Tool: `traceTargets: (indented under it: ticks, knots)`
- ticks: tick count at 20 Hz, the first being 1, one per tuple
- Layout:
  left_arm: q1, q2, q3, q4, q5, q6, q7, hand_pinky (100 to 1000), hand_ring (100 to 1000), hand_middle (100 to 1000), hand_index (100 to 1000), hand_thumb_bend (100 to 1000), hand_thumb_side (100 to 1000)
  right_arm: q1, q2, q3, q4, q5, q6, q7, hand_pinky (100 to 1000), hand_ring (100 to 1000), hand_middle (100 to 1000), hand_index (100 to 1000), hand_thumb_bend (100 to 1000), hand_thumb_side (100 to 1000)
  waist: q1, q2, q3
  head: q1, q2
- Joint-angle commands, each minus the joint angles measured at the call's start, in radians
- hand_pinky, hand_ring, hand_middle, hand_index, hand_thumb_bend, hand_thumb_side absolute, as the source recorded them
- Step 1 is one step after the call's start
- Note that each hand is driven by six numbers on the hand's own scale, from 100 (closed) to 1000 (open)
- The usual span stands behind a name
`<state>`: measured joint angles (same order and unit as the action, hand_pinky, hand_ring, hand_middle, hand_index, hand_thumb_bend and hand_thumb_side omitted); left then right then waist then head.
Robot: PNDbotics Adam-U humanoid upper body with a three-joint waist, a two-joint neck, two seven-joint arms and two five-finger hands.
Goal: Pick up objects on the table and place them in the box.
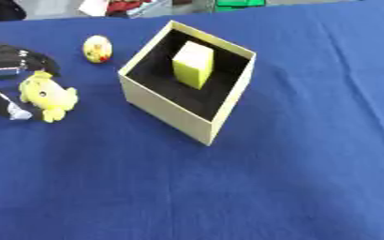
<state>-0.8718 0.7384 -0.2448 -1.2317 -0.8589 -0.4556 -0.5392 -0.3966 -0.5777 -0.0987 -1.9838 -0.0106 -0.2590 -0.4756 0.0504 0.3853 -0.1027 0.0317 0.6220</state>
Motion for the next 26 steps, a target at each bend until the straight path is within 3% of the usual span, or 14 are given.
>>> traceTargets:
  ticks: [1, 8, 15, 19, 26]
  knots:
    - [-0.021, 0.019, 0.005, 0.010, -0.028, -0.009, -0.012, 888, 875, 854, 875, 406, 295, -0.014, -0.025, -0.012, -0.016, -0.012, -0.004, 0.002, 840, 720, 677, 768, 100, 844, -0.001, -0.017, -0.002, 0.004, -0.014]
    - [-0.026, 0.007, 0.012, 0.051, -0.077, -0.016, -0.006, 881, 866, 840, 863, 304, 262, -0.017, -0.023, -0.013, -0.016, -0.018, -0.005, -0.002, 840, 715, 672, 766, 100, 846, 0.001, -0.013, -0.007, 0.010, -0.021]
    - [-0.032, 0.000, 0.012, 0.063, -0.068, -0.021, 0.033, 865, 823, 727, 805, 240, 300, -0.011, -0.023, -0.015, -0.016, -0.019, -0.002, -0.006, 840, 713, 670, 766, 100, 847, -0.001, -0.012, -0.006, 0.010, -0.014]
    - [-0.035, 0.002, 0.010, 0.055, -0.064, -0.017, 0.039, 856, 801, 699, 781, 255, 305, -0.008, -0.023, -0.015, -0.016, -0.019, 0.000, -0.008, 841, 713, 669, 766, 100, 847, -0.001, -0.016, -0.003, 0.009, -0.010]
    - [-0.039, 0.011, 0.009, 0.043, -0.048, -0.017, -0.002, 873, 814, 729, 801, 402, 294, 0.000, -0.024, -0.015, -0.016, -0.017, 0.003, -0.009, 841, 713, 668, 766, 100, 847, 0.000, -0.027, 0.005, 0.004, -0.002]
